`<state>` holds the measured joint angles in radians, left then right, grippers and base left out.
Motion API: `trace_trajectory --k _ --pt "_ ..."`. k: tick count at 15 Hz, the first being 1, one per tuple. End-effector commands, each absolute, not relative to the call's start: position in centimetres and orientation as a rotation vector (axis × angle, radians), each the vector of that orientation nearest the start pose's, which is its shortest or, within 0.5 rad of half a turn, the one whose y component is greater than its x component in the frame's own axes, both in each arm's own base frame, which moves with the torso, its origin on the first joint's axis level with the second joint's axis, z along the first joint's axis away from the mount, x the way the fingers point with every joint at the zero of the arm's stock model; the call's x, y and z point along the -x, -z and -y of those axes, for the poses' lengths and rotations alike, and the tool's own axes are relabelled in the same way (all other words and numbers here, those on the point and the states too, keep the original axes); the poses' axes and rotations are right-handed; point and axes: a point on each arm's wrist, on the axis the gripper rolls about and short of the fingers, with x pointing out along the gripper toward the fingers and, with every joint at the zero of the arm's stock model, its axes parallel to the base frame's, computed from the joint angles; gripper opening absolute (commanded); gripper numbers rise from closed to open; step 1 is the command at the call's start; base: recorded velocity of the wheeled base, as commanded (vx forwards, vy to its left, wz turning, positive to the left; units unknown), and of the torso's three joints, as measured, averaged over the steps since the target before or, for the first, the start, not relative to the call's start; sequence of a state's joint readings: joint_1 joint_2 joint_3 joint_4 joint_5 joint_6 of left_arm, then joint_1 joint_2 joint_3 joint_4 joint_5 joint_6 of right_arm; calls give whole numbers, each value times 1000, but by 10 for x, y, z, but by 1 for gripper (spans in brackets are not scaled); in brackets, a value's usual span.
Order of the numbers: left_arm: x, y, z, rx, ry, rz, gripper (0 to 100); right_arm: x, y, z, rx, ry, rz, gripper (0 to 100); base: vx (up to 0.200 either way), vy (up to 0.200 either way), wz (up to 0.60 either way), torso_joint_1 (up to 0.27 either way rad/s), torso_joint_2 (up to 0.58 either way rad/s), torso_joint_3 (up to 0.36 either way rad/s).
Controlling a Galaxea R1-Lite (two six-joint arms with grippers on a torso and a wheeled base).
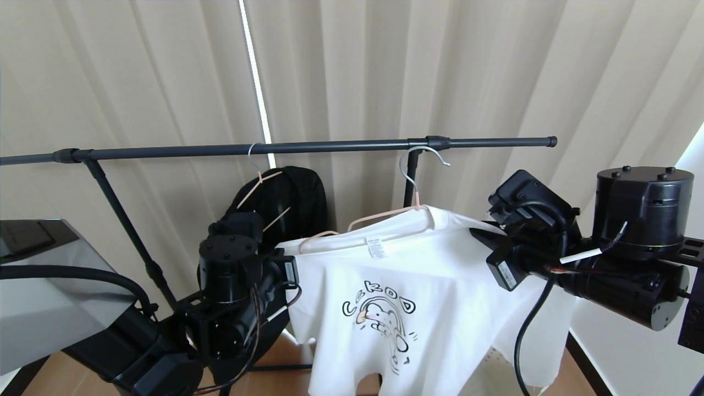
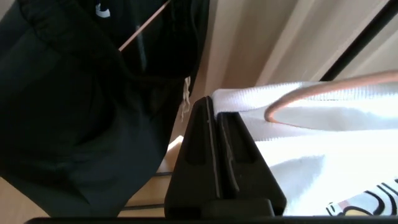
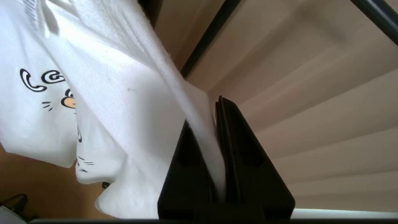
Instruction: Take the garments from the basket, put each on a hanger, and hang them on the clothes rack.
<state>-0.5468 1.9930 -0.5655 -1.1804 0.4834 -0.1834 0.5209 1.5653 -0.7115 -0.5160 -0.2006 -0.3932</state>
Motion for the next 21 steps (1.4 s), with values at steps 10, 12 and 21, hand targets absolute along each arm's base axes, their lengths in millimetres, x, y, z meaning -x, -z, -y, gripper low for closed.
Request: trace_trajectory --k 10,12,21 --pt "-250 -111 171 48 138 -153 0 -243 -158 -170 445 -447 -329 0 0 0 0 0 0 0" --pt "-245 -108 174 39 150 -163 0 -241 -153 -180 433 -468 -343 0 0 0 0 0 0 0" --pt "-225 -123 184 59 220 -128 0 -239 -141 -209 373 -450 -348 0 0 0 0 0 0 0"
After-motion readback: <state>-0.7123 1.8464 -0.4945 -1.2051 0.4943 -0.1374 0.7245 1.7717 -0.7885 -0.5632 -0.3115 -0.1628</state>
